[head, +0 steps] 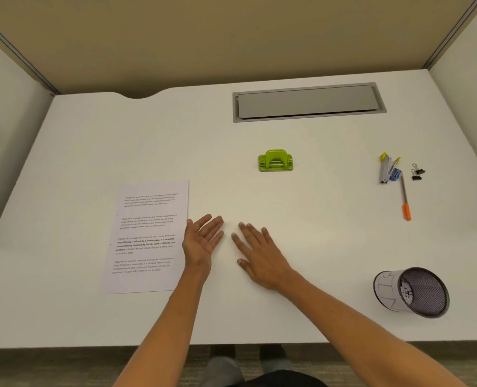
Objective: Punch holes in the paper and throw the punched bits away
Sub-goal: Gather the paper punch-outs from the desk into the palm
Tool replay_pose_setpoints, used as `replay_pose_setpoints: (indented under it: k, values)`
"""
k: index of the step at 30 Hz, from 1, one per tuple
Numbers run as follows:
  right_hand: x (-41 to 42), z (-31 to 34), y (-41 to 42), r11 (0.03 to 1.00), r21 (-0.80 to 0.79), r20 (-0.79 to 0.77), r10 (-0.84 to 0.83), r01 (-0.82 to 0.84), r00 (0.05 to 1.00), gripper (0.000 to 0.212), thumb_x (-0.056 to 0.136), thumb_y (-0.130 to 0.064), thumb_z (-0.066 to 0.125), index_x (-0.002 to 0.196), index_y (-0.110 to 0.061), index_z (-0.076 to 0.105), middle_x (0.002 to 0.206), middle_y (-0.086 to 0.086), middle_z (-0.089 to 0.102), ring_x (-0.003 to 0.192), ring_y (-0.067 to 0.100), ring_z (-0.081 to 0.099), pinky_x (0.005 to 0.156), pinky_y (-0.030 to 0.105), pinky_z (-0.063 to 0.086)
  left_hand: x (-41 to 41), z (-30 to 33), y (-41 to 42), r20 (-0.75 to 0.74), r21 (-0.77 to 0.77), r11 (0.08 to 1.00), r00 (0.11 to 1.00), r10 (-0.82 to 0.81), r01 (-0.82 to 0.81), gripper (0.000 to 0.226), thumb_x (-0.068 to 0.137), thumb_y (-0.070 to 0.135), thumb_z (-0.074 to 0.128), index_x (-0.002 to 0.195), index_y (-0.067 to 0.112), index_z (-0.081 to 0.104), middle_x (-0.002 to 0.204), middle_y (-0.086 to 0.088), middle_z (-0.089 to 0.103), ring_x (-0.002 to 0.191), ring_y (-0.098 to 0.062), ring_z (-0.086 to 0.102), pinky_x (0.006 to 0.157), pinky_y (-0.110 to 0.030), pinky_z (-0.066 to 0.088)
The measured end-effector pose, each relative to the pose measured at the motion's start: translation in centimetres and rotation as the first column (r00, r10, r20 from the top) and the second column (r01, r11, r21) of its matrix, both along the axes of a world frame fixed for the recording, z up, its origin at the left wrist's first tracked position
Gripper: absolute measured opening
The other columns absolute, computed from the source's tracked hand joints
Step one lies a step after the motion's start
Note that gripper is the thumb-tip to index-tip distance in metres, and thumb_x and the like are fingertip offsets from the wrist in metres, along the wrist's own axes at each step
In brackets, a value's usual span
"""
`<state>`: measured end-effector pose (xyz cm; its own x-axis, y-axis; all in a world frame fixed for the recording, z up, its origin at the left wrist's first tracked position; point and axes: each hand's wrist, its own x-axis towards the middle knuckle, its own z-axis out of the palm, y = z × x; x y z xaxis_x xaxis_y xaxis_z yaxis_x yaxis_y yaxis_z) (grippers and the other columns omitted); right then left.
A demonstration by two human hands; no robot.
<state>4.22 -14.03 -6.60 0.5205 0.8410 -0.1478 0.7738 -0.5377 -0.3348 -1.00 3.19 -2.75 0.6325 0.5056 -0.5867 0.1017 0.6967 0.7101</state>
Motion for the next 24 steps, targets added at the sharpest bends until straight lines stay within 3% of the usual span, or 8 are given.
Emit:
replay_pose_setpoints:
  k: [3, 5, 8, 10, 13, 17, 22, 24]
  values:
    - [-0.7, -0.3, -0.3, 0.998, -0.022, 0.081, 0.057, -0.056, 0.995, 0.055, 0.085, -0.019, 0.067, 0.138, -0.011, 0.051, 0.146, 0.020, 0.046, 0.129, 0.040, 0.048, 0.101, 0.048, 0.048, -0.2, -0.2, -0.1, 0.013, -0.049, 0.999, 1.000, 0.018, -0.017, 0.062, 0.102, 0.048, 0.028, 0.128, -0.002, 0.053, 0.121, -0.026, 0.065, 0.116, -0.036, 0.063, 0.109, -0.053, 0.040]
    - [-1.1, -0.6, -1.0, 0.995, 0.000, 0.170, 0.095, -0.096, 0.981, 0.057, 0.070, -0.002, 0.075, 0.125, -0.002, 0.059, 0.127, 0.019, 0.060, 0.108, 0.037, 0.057, 0.081, 0.039, 0.057, -0.2, -0.1, -0.2, 0.022, -0.084, 0.996, 1.000, 0.017, -0.015, 0.062, 0.101, 0.049, 0.029, 0.126, -0.001, 0.054, 0.121, -0.027, 0.066, 0.116, -0.037, 0.063, 0.109, -0.052, 0.040]
    - [-1.2, -0.2, -2.1, 0.992, -0.005, 0.289, 0.121, -0.125, 0.950, 0.044, 0.061, 0.007, 0.074, 0.104, 0.000, 0.066, 0.097, 0.010, 0.063, 0.082, 0.026, 0.054, 0.052, 0.027, 0.051, -0.2, 0.0, -0.5, 0.036, -0.151, 0.988, 0.999, 0.026, -0.020, 0.061, 0.101, 0.050, 0.031, 0.126, -0.001, 0.054, 0.122, -0.028, 0.064, 0.116, -0.039, 0.062, 0.110, -0.053, 0.039]
    - [-1.0, 0.8, -2.4, 0.993, -0.061, 0.311, 0.117, -0.103, 0.943, 0.032, 0.054, 0.009, 0.075, 0.082, -0.005, 0.067, 0.081, 0.005, 0.059, 0.069, 0.021, 0.053, 0.035, 0.023, 0.031, -0.1, 0.0, -0.8, 0.052, -0.203, 0.979, 0.998, 0.039, -0.028, 0.063, 0.100, 0.050, 0.032, 0.129, -0.002, 0.052, 0.123, -0.029, 0.063, 0.116, -0.041, 0.062, 0.111, -0.054, 0.038]
    - [-0.7, 1.8, -2.6, 0.994, -0.097, 0.263, 0.066, -0.042, 0.963, 0.033, 0.044, 0.013, 0.076, 0.058, -0.010, 0.055, 0.066, 0.003, 0.053, 0.057, 0.019, 0.049, 0.034, 0.021, 0.017, -0.2, 0.0, -1.2, 0.077, -0.284, 0.958, 0.995, 0.057, -0.033, 0.066, 0.099, 0.051, 0.034, 0.134, -0.002, 0.049, 0.126, -0.030, 0.061, 0.119, -0.043, 0.059, 0.112, -0.054, 0.036]
    - [-0.9, 1.9, -2.7, 0.993, -0.108, 0.213, -0.033, 0.057, 0.977, 0.038, 0.036, 0.011, 0.077, 0.051, -0.012, 0.051, 0.057, 0.001, 0.050, 0.052, 0.019, 0.048, 0.037, 0.020, 0.014, -0.3, 0.0, -1.6, 0.109, -0.370, 0.929, 0.991, 0.079, -0.034, 0.069, 0.097, 0.054, 0.037, 0.137, -0.001, 0.047, 0.130, -0.030, 0.058, 0.123, -0.044, 0.056, 0.114, -0.054, 0.034]
    - [-0.6, 2.0, -2.4, 0.990, -0.085, 0.179, -0.100, 0.117, 0.979, 0.036, 0.040, 0.012, 0.074, 0.052, -0.013, 0.051, 0.054, 0.000, 0.051, 0.051, 0.019, 0.049, 0.037, 0.023, 0.017, -0.4, -0.2, -1.7, 0.129, -0.427, 0.904, 0.988, 0.085, -0.022, 0.072, 0.094, 0.058, 0.038, 0.138, 0.001, 0.047, 0.134, -0.029, 0.056, 0.126, -0.044, 0.053, 0.115, -0.055, 0.031]
    - [-0.4, 2.1, -2.2, 0.980, -0.043, 0.088, -0.191, 0.195, 0.978, 0.025, 0.052, 0.013, 0.065, 0.056, -0.010, 0.054, 0.057, 0.002, 0.055, 0.056, 0.023, 0.047, 0.042, 0.027, 0.027, -0.4, -0.3, -1.7, 0.138, -0.447, 0.894, 0.987, 0.081, -0.011, 0.073, 0.093, 0.059, 0.040, 0.139, 0.002, 0.046, 0.135, -0.030, 0.055, 0.127, -0.045, 0.052, 0.115, -0.055, 0.030]
